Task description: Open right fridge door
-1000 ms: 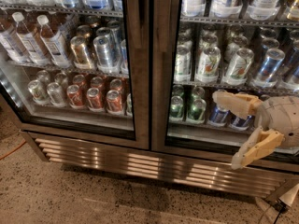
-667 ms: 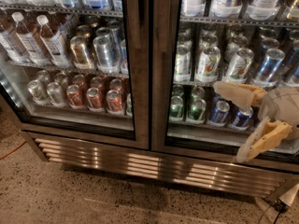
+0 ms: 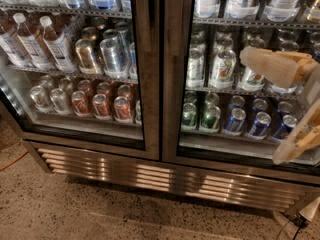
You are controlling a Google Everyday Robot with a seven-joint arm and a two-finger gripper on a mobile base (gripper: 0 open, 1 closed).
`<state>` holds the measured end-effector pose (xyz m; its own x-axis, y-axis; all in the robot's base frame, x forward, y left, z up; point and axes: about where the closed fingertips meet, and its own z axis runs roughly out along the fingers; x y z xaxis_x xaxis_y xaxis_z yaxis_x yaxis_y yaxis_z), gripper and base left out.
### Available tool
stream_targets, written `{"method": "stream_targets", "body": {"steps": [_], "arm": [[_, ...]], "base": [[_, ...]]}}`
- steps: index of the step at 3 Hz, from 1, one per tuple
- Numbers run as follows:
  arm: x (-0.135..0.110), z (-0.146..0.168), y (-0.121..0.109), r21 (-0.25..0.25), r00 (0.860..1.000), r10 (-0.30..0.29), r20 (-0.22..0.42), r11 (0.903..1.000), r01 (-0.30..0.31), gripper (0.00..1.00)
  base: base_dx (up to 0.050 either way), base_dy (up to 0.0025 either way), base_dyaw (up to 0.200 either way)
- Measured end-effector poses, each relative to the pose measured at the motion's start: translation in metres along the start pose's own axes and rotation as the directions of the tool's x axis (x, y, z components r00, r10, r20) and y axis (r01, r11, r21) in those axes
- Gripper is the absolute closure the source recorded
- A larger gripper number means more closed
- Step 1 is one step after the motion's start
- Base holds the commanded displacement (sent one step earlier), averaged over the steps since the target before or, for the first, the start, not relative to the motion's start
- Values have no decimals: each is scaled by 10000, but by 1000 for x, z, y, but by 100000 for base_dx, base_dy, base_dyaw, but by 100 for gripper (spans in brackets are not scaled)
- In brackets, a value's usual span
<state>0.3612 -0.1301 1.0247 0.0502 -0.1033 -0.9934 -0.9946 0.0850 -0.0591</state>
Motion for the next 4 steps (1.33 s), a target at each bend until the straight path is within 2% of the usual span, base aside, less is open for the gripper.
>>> {"method": "stream_targets", "body": {"steps": [1, 2, 3, 4], "arm": [[0, 0, 0, 0, 10000, 0, 0, 10000, 0, 0], [0, 0, 0, 0, 10000, 0, 0, 10000, 0, 0], [0, 0, 0, 3, 10000, -1, 0, 10000, 1, 0], [-1, 0, -1, 66, 10000, -29, -2, 10000, 29, 0]], "base": [[3940, 241, 12199], [3790, -247, -12992], [4583, 5, -322], [0, 0, 0]]}}
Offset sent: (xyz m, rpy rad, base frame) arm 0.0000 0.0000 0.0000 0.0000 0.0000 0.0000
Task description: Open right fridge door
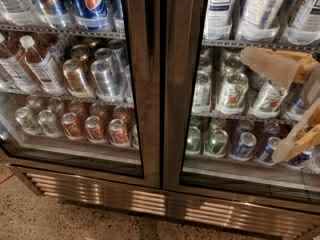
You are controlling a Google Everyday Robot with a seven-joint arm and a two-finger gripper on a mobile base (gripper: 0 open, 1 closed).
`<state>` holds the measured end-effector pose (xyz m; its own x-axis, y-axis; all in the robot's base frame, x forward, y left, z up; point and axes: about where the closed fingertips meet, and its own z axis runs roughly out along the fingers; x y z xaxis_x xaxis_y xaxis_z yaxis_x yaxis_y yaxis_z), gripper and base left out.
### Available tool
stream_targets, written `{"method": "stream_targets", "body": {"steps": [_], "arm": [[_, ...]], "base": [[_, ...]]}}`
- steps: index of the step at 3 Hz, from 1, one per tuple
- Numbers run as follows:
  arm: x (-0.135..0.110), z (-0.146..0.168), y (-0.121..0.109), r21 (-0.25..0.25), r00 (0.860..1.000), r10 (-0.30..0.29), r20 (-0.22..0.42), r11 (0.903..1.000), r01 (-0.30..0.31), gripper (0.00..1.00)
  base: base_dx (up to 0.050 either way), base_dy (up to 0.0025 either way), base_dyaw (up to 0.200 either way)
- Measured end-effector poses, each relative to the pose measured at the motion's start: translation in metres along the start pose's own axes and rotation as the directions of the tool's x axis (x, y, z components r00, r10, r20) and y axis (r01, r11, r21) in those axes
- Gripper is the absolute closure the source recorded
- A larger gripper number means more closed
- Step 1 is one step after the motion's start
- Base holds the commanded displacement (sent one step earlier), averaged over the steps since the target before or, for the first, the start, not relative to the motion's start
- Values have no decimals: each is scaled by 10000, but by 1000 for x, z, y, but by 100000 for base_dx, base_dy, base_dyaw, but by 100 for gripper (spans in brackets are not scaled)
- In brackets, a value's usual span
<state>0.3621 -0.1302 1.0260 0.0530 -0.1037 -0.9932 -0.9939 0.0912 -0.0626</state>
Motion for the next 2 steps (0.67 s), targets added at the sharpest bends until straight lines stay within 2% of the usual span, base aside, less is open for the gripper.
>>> {"method": "stream_targets", "body": {"steps": [2], "arm": [[-9, 3, -28, 225, 10000, 43, -7, 9997, -43, 0]], "base": [[0, 0, 0]]}}
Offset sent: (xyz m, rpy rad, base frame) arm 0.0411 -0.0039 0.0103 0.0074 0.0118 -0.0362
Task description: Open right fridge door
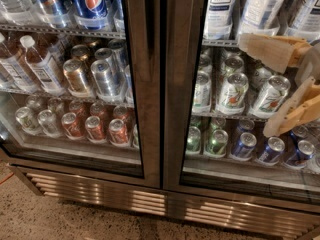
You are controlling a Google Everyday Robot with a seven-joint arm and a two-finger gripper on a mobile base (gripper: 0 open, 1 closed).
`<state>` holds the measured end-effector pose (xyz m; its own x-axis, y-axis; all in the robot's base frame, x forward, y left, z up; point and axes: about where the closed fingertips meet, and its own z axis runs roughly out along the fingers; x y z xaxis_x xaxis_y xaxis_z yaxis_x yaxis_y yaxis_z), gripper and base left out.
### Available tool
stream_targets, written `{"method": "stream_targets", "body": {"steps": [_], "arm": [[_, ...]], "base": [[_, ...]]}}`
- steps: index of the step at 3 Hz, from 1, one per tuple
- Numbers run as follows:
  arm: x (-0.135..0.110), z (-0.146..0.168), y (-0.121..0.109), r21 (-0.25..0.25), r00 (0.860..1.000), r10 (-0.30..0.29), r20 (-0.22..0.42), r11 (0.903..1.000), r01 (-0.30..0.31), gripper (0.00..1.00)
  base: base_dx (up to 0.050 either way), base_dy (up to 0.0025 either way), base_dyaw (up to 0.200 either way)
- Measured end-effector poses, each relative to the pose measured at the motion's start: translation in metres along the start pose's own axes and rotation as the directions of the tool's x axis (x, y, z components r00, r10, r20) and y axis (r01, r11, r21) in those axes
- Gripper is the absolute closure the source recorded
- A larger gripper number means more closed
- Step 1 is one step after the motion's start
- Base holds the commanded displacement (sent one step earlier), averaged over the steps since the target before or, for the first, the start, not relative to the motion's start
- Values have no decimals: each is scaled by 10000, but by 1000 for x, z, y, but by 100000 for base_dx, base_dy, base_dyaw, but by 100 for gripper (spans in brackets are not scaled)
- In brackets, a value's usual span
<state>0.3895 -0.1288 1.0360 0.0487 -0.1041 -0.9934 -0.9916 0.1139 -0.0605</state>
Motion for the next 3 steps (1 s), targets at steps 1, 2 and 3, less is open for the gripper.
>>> {"method": "stream_targets", "body": {"steps": [1, 2, 3], "arm": [[-2, 17, -13, -130, 9990, 54, -434, 9999, -59, 0], [-2, 17, -13, -131, 9990, 54, -434, 9999, -59, 0], [1, 51, -8, -541, 9987, 40, -508, 9985, -67, 0]], "base": [[0, 0, 0], [0, 0, 0], [0, 0, 0]]}}
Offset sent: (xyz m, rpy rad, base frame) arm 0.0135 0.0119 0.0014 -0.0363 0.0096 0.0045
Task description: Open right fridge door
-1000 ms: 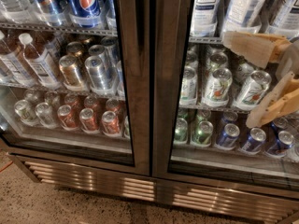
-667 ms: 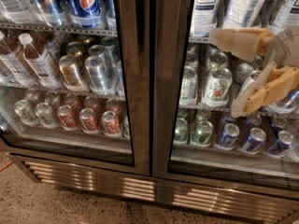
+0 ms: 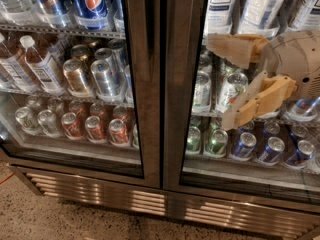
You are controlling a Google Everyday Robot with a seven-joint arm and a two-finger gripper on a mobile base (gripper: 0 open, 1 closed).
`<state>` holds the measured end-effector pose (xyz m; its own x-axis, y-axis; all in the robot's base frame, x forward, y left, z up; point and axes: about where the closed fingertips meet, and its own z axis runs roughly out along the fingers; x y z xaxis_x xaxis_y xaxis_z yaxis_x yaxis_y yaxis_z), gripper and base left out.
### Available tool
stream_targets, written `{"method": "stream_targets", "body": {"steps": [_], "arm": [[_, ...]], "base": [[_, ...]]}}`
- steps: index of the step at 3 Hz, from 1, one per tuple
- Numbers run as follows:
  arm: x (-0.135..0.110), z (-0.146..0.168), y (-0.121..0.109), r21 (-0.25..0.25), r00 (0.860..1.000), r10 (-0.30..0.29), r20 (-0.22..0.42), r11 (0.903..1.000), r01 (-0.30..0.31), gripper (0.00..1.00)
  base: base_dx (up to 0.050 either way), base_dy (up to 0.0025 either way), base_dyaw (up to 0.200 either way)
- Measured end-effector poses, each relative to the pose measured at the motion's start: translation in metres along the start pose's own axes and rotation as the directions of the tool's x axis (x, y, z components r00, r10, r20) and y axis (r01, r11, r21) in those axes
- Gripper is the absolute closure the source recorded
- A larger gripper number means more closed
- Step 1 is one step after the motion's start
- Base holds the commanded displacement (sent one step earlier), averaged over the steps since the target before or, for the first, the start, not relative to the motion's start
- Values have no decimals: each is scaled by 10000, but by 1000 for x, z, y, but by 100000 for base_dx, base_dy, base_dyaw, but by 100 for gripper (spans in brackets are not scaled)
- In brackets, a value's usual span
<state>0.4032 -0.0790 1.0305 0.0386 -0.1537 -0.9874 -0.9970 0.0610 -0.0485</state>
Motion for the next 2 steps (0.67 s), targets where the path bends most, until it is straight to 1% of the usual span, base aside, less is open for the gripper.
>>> {"method": "stream_targets", "body": {"steps": [1, 2], "arm": [[0, 0, 0, 0, 10000, 0, 0, 10000, 0, 0], [0, 0, 0, 0, 10000, -1, -1, 10000, 1, 0]], "base": [[2, -2, 19627], [1, -2, -18979]]}}
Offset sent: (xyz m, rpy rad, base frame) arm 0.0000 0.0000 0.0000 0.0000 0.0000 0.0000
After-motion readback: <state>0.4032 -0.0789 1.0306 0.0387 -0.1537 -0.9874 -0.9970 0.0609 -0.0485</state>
